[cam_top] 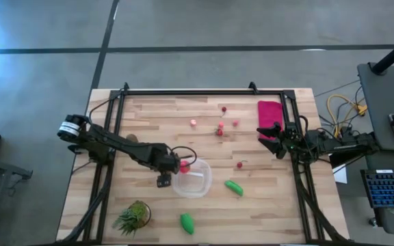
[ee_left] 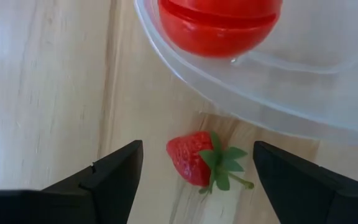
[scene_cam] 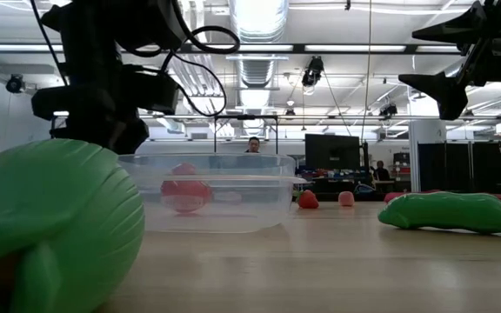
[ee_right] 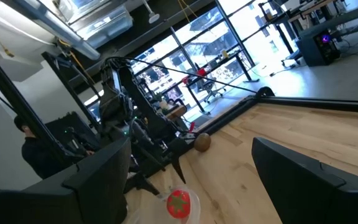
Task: Pick and placing Produce into tupperware
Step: Put the red strawberry into the bin
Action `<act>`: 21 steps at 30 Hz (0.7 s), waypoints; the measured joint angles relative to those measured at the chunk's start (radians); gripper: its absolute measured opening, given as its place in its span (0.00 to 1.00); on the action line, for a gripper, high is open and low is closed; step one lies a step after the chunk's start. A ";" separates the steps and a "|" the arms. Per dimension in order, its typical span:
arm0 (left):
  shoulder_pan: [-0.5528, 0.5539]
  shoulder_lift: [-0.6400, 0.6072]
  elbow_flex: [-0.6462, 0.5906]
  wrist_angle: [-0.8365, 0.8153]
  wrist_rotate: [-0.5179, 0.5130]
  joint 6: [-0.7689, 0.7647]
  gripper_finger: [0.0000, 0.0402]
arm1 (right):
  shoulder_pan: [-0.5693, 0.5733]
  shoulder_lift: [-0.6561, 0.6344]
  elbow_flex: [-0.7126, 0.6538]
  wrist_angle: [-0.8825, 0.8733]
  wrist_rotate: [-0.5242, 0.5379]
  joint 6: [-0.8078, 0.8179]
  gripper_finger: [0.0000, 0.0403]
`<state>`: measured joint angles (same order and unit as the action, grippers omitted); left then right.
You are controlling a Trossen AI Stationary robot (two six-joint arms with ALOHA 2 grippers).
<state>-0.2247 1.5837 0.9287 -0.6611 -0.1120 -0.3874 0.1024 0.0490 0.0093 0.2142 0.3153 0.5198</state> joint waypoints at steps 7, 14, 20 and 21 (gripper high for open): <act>0.000 0.002 -0.002 -0.001 0.001 0.000 0.72 | 0.000 0.000 0.000 0.000 0.000 0.000 0.81; -0.001 0.001 -0.002 0.000 0.001 0.030 0.72 | 0.000 0.000 0.000 0.000 0.000 0.000 0.81; -0.001 0.001 -0.003 0.000 0.001 0.055 0.72 | 0.000 0.000 0.000 0.000 0.000 0.000 0.81; -0.001 0.001 -0.003 -0.001 0.001 0.057 0.72 | 0.000 0.000 0.000 0.000 0.000 0.000 0.81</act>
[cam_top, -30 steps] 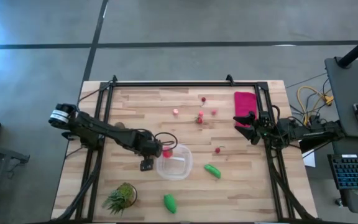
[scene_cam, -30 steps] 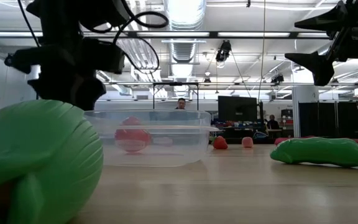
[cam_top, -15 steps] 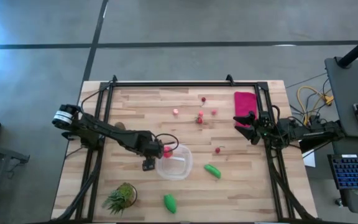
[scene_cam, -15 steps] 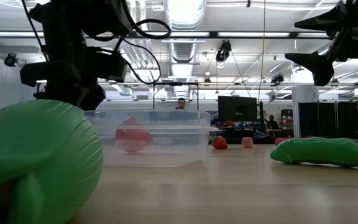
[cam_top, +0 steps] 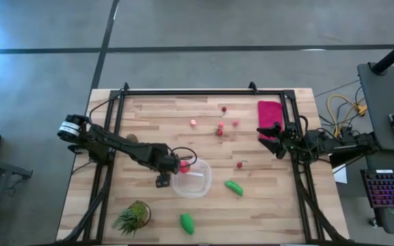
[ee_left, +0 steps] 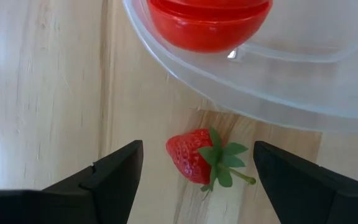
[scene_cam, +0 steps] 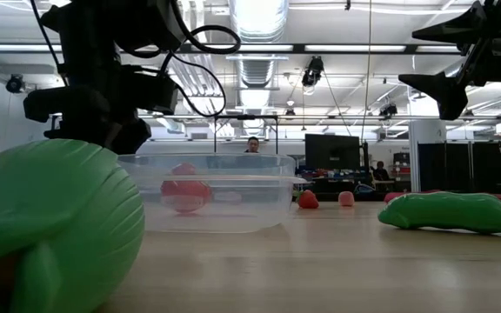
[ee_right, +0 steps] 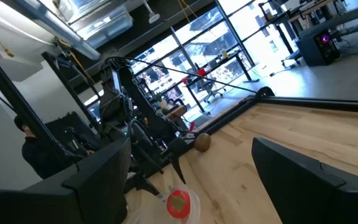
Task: Pick and placing Produce into tupperware
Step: Put the red strawberry into the bin
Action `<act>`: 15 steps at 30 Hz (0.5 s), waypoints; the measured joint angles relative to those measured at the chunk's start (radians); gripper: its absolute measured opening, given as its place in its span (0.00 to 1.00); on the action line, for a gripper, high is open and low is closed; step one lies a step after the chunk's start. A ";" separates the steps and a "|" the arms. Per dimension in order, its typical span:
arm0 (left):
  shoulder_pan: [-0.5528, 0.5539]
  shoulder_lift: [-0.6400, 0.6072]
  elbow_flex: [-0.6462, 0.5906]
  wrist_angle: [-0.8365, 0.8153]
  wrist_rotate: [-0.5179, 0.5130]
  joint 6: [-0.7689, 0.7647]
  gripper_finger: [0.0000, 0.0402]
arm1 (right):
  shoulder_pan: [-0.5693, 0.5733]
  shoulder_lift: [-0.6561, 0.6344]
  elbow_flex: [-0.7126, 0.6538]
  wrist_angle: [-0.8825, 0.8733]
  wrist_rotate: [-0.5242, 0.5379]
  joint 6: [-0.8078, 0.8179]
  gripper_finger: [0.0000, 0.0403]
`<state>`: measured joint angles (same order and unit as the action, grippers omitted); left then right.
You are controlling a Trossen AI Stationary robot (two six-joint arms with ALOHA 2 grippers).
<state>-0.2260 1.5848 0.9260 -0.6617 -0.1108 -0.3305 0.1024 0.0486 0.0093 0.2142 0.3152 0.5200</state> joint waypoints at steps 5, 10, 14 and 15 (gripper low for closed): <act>0.000 -0.001 0.000 -0.001 0.027 -0.004 0.68 | 0.000 0.000 0.000 0.000 0.000 0.000 0.81; 0.000 -0.001 0.004 -0.001 0.048 -0.004 0.58 | 0.000 0.000 0.000 0.000 0.000 0.000 0.81; 0.000 -0.002 0.001 0.000 0.048 -0.004 0.54 | 0.000 0.000 0.000 0.000 0.000 0.000 0.81; 0.000 -0.002 -0.001 0.000 0.048 -0.004 0.53 | 0.000 0.000 0.000 0.000 0.000 0.000 0.81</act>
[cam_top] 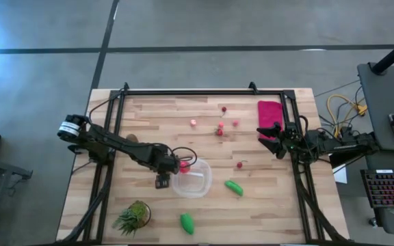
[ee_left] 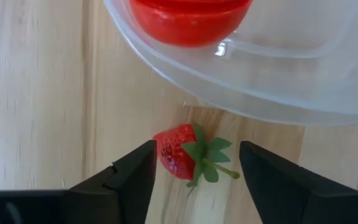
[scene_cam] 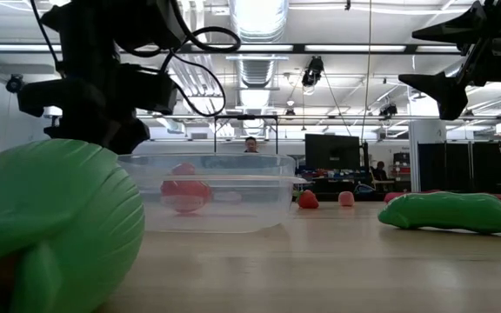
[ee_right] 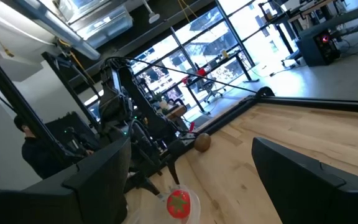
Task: Pick and placing Produce into tupperware
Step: Put the red strawberry into the bin
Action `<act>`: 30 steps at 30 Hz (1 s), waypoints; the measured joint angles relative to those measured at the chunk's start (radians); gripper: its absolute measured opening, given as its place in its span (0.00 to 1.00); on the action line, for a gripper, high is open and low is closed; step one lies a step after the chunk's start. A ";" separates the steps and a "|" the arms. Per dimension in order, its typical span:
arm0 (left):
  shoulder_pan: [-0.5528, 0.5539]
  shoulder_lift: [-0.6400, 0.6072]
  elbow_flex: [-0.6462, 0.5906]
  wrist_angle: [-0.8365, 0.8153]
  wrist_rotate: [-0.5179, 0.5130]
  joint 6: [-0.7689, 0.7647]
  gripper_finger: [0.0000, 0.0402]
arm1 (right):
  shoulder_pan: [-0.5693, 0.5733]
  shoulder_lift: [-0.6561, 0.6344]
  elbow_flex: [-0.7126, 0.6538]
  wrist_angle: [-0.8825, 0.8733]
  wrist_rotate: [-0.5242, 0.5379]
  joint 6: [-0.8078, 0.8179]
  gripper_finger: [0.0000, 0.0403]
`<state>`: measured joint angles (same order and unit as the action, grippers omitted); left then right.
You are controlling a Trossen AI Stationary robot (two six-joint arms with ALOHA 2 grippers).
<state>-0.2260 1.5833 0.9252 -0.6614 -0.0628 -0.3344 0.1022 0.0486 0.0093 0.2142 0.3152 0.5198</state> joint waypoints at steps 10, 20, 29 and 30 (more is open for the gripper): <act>0.002 0.037 -0.003 0.026 0.000 -0.002 0.53 | 0.000 0.000 0.000 0.000 0.000 0.000 0.81; 0.002 0.036 -0.014 0.025 -0.025 -0.003 0.52 | 0.000 0.000 0.000 0.000 0.000 0.000 0.81; 0.002 0.036 -0.016 0.025 -0.026 -0.003 0.40 | 0.000 0.000 0.000 0.000 0.000 0.000 0.81; 0.002 0.036 -0.016 0.025 -0.026 -0.003 0.39 | 0.000 0.000 0.000 0.000 0.000 0.000 0.81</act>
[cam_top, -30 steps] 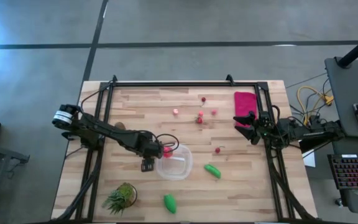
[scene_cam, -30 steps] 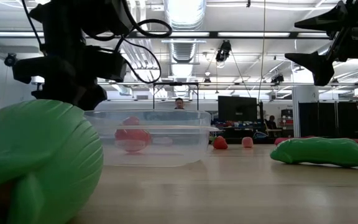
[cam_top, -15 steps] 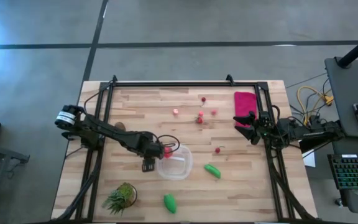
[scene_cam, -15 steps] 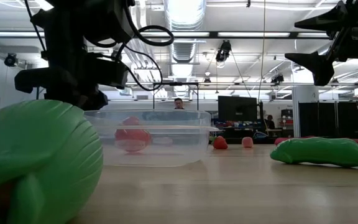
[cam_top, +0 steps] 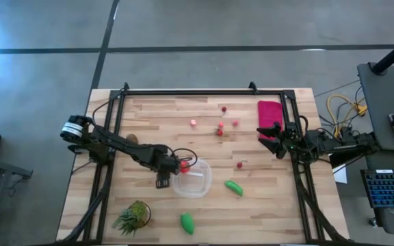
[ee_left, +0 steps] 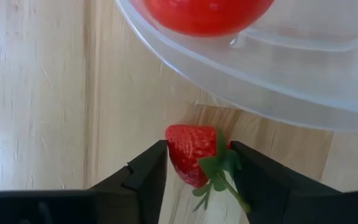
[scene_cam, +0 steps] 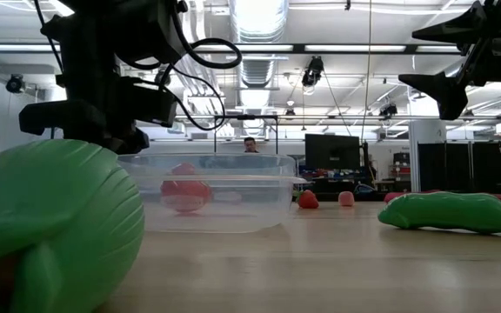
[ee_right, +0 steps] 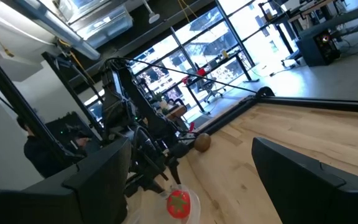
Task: Pick and placing Produce into tupperware
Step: Put the red strawberry into the bin
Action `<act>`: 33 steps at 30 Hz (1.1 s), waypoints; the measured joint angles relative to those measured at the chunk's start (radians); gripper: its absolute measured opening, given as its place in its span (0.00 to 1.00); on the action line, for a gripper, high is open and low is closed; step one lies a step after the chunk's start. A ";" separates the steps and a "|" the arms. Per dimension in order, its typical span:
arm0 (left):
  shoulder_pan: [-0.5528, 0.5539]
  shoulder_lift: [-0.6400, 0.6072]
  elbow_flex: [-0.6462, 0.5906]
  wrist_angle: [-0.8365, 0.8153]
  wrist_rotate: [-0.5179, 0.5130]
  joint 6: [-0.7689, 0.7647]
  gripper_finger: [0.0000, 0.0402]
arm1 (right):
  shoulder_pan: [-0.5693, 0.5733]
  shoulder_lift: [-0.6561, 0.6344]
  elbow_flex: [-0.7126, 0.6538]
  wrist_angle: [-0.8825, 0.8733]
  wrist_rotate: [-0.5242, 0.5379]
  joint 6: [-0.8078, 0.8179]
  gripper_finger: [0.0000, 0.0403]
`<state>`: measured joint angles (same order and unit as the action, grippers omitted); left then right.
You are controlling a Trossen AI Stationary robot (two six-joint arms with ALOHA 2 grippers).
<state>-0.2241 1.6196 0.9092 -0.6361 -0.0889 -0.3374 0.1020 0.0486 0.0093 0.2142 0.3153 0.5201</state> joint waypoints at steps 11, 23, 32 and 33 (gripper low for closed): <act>0.000 -0.062 0.064 -0.096 -0.032 0.011 0.35 | 0.000 0.000 0.000 0.000 0.000 0.000 0.81; 0.000 -0.140 0.177 -0.022 -0.010 0.111 0.35 | 0.000 0.000 0.000 0.000 0.000 0.000 0.81; -0.022 -0.039 0.179 0.053 0.110 0.032 0.35 | 0.000 0.000 0.000 0.000 0.000 0.000 0.81; -0.024 -0.029 0.178 0.052 0.110 0.031 0.35 | 0.000 0.000 0.000 0.000 0.000 0.000 0.81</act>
<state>-0.2478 1.5903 1.0876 -0.5845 0.0211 -0.3063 0.1020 0.0489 0.0093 0.2141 0.3152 0.5200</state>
